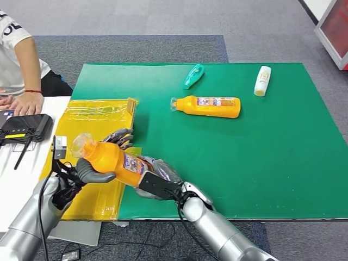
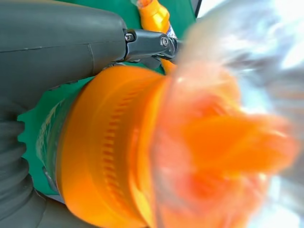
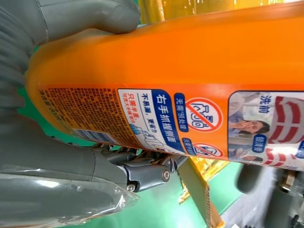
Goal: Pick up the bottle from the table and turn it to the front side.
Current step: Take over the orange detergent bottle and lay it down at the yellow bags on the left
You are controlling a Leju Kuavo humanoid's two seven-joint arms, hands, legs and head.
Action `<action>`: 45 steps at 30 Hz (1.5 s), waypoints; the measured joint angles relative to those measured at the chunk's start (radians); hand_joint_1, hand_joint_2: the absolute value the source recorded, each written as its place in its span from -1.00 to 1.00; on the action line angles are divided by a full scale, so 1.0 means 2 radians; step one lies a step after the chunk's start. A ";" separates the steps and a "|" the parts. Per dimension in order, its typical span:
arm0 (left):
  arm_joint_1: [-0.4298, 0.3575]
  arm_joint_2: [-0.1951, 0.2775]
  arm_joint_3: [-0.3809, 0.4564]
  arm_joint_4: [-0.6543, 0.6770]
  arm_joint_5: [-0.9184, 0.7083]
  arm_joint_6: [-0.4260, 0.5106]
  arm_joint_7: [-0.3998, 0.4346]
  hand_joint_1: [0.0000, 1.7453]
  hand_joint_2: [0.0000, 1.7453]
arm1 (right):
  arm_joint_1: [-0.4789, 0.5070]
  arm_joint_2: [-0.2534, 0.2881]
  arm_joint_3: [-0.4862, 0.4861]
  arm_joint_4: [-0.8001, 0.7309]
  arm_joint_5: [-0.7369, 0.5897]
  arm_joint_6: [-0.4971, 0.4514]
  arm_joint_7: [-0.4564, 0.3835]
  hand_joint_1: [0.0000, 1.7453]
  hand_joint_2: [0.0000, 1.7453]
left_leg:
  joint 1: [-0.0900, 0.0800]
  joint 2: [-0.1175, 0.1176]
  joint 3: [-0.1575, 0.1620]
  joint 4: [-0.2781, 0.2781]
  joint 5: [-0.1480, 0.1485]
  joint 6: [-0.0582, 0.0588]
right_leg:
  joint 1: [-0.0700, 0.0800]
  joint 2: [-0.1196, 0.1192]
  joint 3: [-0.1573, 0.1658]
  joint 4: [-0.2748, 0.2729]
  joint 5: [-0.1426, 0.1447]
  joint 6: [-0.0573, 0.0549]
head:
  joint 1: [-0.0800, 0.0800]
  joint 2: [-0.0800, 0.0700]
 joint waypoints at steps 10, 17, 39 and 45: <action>-0.002 0.003 0.001 -0.013 0.002 0.001 0.000 -1.00 1.00 | -0.001 0.000 0.000 0.013 0.000 0.000 0.001 1.00 1.00 | 0.000 0.000 0.000 0.000 0.000 0.000 | 0.000 0.000 0.000 0.000 0.000 0.000 | 0.000 0.000; -0.002 0.004 0.002 -0.013 0.005 0.000 -0.002 -1.00 1.00 | -0.003 0.002 0.000 0.015 -0.001 0.000 0.006 1.00 1.00 | 0.000 0.000 0.000 0.000 0.000 0.000 | 0.000 0.000 0.000 0.000 0.000 0.000 | 0.000 0.000; 0.000 0.001 0.004 -0.013 0.002 -0.004 -0.004 -1.00 1.00 | -0.003 0.003 -0.001 0.002 -0.007 0.001 0.006 1.00 1.00 | 0.000 0.000 0.000 0.000 0.000 0.000 | 0.000 0.000 0.000 0.000 0.000 0.000 | 0.000 0.000; 0.000 0.000 0.004 -0.012 0.002 -0.004 -0.006 -1.00 1.00 | -0.003 0.004 -0.001 0.001 -0.007 0.002 0.006 1.00 1.00 | 0.000 0.000 0.000 0.000 0.000 0.000 | 0.000 0.000 0.000 0.000 0.000 0.000 | 0.000 0.000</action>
